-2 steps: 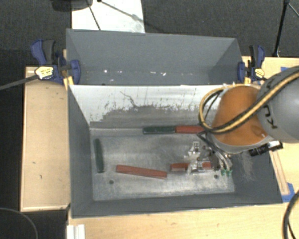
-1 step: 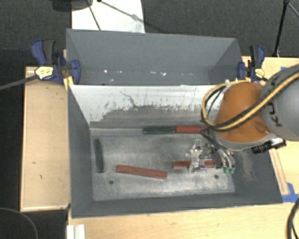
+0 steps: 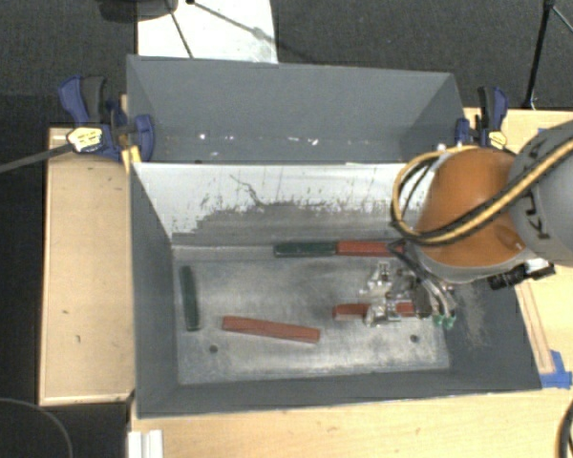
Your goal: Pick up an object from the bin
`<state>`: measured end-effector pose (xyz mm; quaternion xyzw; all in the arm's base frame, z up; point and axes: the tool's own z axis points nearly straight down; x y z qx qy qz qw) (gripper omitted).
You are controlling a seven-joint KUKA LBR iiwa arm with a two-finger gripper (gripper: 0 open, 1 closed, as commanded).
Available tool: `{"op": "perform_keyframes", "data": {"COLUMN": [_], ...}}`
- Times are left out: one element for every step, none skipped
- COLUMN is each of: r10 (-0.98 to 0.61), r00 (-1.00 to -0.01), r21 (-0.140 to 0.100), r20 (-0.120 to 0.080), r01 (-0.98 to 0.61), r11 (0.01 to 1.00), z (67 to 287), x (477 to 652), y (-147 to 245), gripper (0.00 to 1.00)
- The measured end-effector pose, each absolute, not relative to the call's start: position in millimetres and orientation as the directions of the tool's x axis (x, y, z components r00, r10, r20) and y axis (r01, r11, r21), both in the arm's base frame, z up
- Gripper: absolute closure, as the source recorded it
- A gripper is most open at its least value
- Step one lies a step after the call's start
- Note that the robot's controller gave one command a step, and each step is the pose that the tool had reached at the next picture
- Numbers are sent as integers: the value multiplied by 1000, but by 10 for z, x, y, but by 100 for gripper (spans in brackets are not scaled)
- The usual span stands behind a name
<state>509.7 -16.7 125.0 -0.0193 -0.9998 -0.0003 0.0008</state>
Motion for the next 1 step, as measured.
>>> {"op": "perform_keyframes", "data": {"r10": [39], "r00": [-999], "r21": [1], "r20": [0], "r01": [39], "r11": [999], "z": [1421], "x": [5102], "y": [-167], "gripper": [100]}}
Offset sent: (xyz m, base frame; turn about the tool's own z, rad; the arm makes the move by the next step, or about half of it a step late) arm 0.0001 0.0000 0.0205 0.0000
